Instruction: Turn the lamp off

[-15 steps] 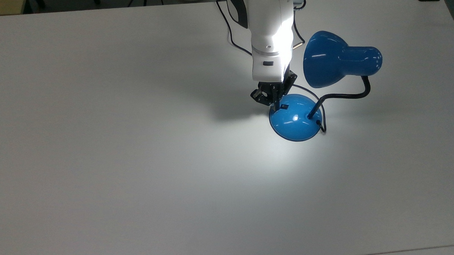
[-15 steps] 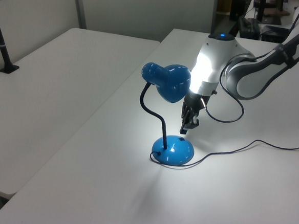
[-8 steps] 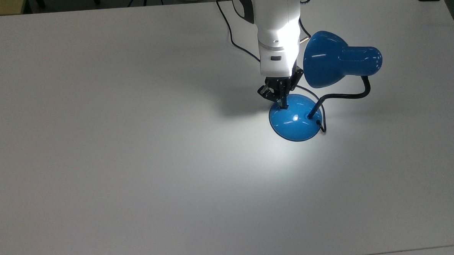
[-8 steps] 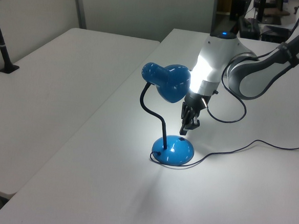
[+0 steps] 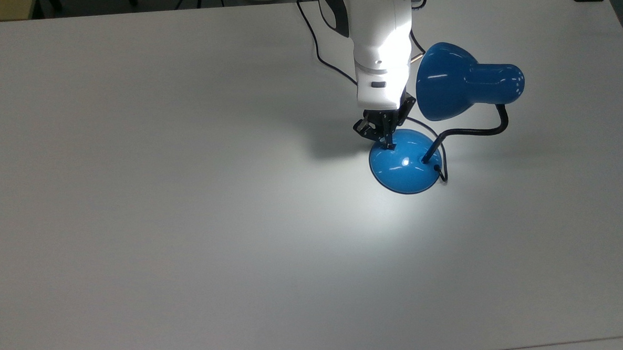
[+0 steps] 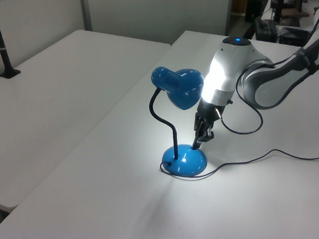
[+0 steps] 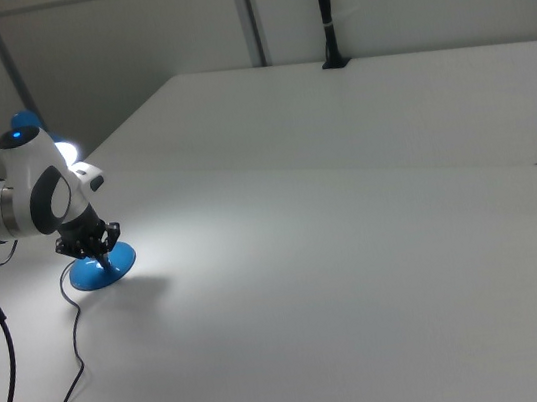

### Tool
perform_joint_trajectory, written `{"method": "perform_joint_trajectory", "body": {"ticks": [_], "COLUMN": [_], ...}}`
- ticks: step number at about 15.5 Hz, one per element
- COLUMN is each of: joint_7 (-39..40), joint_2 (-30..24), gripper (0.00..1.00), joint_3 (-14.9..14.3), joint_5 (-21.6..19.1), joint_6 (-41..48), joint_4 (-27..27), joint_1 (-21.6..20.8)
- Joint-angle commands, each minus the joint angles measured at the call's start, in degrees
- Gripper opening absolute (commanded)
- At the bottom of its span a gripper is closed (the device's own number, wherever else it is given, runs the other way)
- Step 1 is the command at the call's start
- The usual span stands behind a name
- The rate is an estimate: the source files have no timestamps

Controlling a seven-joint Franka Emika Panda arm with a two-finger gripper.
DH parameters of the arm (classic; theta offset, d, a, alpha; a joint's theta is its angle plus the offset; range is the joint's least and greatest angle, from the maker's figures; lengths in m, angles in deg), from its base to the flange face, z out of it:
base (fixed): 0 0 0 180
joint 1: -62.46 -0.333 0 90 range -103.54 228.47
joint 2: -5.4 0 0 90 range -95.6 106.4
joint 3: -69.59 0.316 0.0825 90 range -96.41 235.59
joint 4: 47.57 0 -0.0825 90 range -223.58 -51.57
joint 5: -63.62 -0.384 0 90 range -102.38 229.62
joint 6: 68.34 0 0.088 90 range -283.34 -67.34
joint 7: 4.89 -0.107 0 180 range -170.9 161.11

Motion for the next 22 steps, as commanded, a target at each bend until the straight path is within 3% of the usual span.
{"method": "perform_joint_trajectory", "body": {"ticks": [1,7,14,22], "joint_7": [1.04,1.04,-1.95,-5.72], "joint_2": [0.09,0.71,-3.41,-10.88], "gripper": [0.00,0.00,0.00,0.00], "joint_3": [0.57,0.57,0.48,-0.13], "joint_5": [0.12,0.12,0.12,1.09], "joint_6": [1.28,2.07,15.15,38.08], "joint_4": [-0.40,-0.49,0.48,11.46], "joint_1": [0.68,1.20,6.82,15.78]}}
